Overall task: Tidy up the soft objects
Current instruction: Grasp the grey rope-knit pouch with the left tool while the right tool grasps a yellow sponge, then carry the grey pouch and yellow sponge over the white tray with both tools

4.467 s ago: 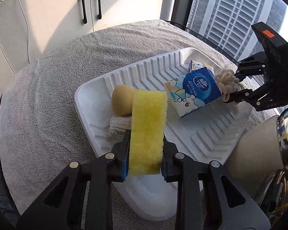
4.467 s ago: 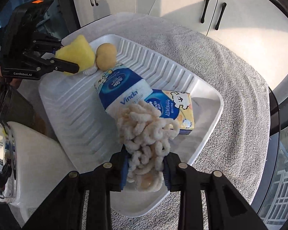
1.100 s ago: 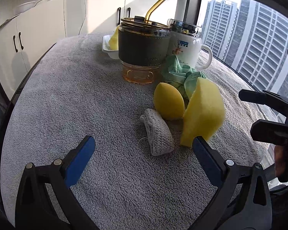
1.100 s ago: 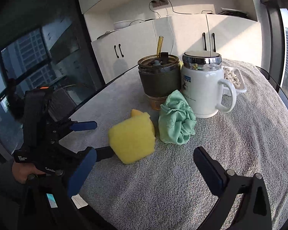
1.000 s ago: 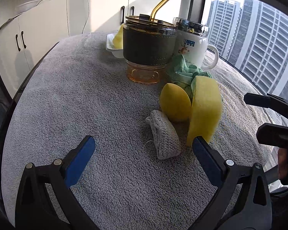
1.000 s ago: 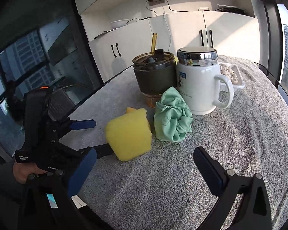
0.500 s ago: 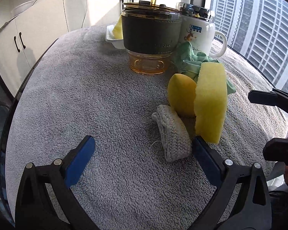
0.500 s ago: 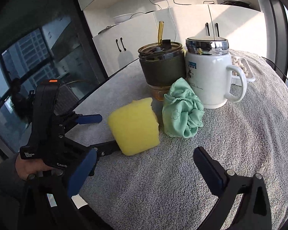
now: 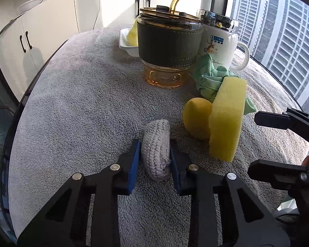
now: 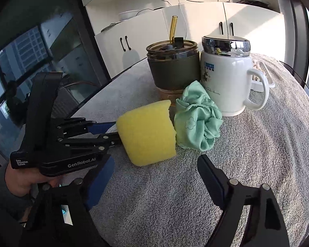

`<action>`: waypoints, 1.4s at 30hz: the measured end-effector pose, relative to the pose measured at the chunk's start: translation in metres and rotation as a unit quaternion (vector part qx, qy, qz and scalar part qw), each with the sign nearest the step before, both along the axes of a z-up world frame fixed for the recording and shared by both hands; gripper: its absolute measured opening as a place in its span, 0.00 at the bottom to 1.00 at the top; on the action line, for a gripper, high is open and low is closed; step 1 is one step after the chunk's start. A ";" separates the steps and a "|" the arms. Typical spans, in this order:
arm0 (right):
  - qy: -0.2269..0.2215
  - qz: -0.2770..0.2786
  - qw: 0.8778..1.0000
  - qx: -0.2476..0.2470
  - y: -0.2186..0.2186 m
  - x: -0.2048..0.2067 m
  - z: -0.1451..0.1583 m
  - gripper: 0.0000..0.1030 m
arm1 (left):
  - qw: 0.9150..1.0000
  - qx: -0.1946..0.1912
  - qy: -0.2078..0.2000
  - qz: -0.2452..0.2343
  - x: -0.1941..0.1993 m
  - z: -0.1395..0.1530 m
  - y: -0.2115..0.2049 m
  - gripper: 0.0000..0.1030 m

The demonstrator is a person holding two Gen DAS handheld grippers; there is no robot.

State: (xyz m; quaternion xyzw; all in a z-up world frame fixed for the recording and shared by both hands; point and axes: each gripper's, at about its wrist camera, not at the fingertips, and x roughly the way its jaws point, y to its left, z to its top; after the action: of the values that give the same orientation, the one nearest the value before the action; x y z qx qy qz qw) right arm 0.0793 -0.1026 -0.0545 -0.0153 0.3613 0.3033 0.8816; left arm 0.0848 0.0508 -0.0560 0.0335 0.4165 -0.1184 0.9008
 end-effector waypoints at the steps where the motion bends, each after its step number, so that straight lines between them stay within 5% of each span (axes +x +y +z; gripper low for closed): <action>1: -0.001 0.002 1.000 -0.004 0.004 0.002 -0.002 0.82 | 1.000 -0.003 -0.001 -0.001 -0.001 0.001 0.000 0.22; 12: -0.001 0.006 1.000 -0.020 0.025 0.028 -0.007 0.82 | 1.000 -0.024 -0.007 -0.010 -0.012 0.003 0.000 0.22; 15: 0.001 0.013 1.000 -0.022 0.025 0.027 -0.008 0.57 | 0.999 -0.031 -0.006 -0.007 -0.015 0.003 0.002 0.22; 42: 0.010 -0.047 0.999 -0.026 -0.031 -0.020 0.008 0.54 | 0.998 -0.050 -0.027 -0.021 -0.052 0.023 -0.032 0.22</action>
State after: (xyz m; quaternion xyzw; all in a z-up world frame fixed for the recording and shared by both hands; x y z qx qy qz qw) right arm 0.0596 -0.1336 -0.0461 -0.0182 0.3785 0.2522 0.8904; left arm 0.0324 0.0188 -0.0333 0.0008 0.3848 -0.1570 0.9096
